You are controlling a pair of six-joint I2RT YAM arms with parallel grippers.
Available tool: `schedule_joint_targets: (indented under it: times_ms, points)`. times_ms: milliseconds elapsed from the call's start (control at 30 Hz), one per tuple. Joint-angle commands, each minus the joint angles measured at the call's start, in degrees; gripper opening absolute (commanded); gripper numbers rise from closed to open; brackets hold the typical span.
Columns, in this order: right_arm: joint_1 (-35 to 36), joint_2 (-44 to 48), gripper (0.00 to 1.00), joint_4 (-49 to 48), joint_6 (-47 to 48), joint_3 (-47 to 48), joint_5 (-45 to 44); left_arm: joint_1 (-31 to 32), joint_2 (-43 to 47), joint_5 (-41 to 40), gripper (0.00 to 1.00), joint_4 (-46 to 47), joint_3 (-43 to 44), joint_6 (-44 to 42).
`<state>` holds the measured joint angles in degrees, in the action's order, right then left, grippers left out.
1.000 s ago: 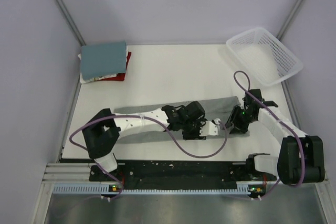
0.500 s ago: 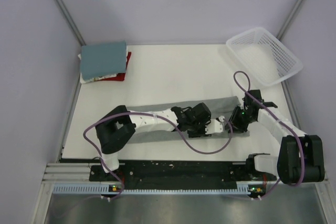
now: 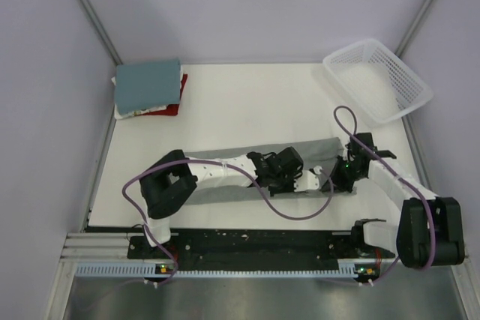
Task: Fold and stack the t-shirts
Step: Fold the other side of the tshirt into a rectangle
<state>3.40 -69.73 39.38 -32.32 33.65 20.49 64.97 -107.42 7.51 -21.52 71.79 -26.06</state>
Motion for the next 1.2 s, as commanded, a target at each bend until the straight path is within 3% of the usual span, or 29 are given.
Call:
schedule_joint_targets:
  times_ms: [0,367,467,567,700,1167]
  points:
    - [0.8,3.9,0.0,0.9,-1.8,-1.7,3.9,0.2,2.4,-1.5,0.0,-2.6,0.9,-3.5]
    - [1.1,6.6,0.02,3.5,-3.3,-4.0,5.0,-0.3,2.0,2.2,0.0,-7.2,1.1,-9.3]
    - [1.0,7.0,0.25,3.8,-3.2,-3.6,4.6,-0.3,0.7,2.5,0.1,-8.4,2.6,-8.7]
    - [1.0,7.4,0.34,5.3,-2.8,-2.0,4.0,-0.3,0.9,2.9,0.27,-9.1,3.1,-8.7]
    - [1.1,9.0,0.36,7.9,-2.2,1.0,-0.1,-0.3,1.9,3.6,0.34,-10.6,4.4,-9.1]
    - [2.8,7.9,0.41,0.3,-9.2,-7.2,-0.4,-0.1,-2.2,3.7,0.35,-11.6,6.7,-6.6]
